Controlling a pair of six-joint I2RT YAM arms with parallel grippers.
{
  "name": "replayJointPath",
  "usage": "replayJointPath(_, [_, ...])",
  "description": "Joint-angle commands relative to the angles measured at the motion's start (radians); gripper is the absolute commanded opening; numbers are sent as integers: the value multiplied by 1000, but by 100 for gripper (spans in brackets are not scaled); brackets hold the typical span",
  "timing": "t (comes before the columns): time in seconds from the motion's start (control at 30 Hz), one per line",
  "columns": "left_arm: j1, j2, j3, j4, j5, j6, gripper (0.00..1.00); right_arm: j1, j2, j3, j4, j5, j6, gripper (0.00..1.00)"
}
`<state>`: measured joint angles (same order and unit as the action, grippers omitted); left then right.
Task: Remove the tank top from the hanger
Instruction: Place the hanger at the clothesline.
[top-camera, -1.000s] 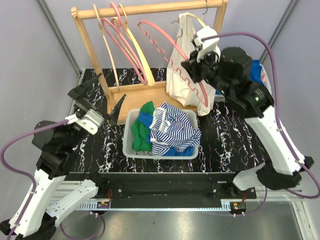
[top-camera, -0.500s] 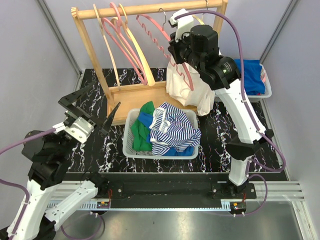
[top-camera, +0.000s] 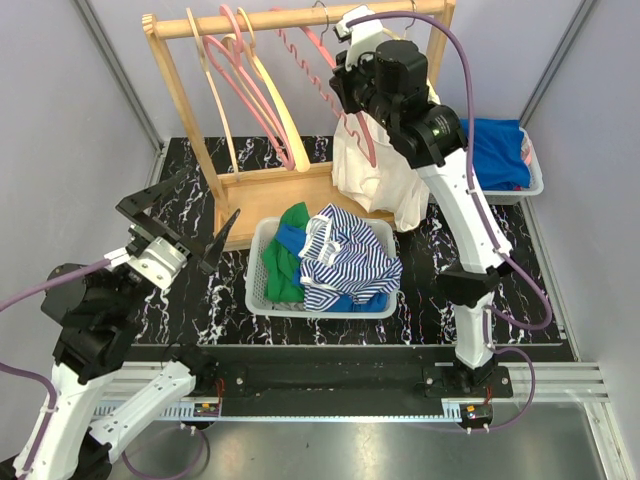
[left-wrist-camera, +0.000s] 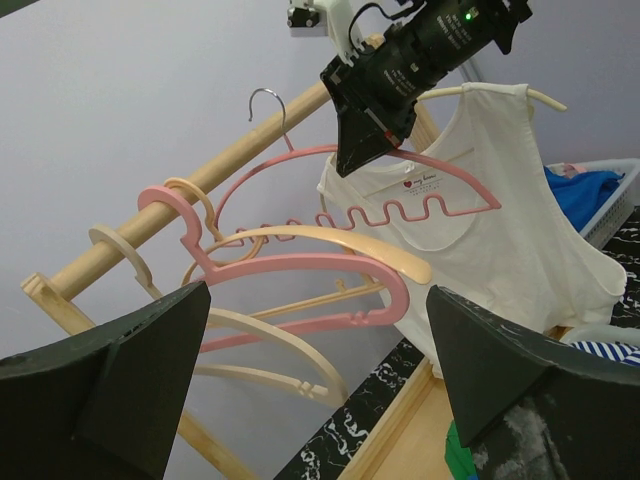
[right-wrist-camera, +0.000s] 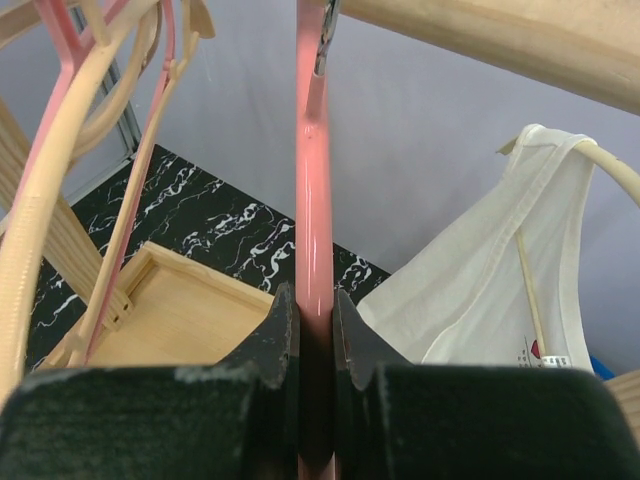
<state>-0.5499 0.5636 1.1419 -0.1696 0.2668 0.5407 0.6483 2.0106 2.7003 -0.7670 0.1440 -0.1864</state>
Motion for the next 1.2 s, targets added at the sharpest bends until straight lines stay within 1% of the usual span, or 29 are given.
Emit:
replayJointPath(0.0, [-7, -19, 13, 12, 3, 2, 99, -27, 31, 50, 113, -35, 19, 0])
replayJointPath(0.27, [-8, -8, 18, -1, 6, -5, 99, -56, 65, 50, 164, -63, 45, 0])
replayJointPath(0.4, [-8, -11, 2, -7, 5, -12, 99, -67, 86, 49, 178, -102, 61, 0])
replayJointPath(0.63, [-8, -5, 1, -10, 3, -18, 99, -65, 117, 46, 187, -173, 151, 0])
replayJointPath(0.83, [-10, -2, -5, -16, 9, -39, 99, -52, 129, 30, 172, -187, 182, 0])
replayJointPath(1.03, [-8, -8, -42, -24, 26, -58, 99, -35, 125, 21, 132, -149, 179, 0])
replayJointPath(1.07, [-8, -8, -50, -22, 34, -55, 99, -36, 117, -2, 117, -118, 173, 1])
replayJointPath(1.13, [-8, -4, -65, -18, 32, -51, 99, -36, 73, -51, 115, -112, 153, 10])
replayJointPath(1.17, [-8, 1, -65, -18, 34, -53, 99, -36, 35, -106, 117, -110, 148, 20])
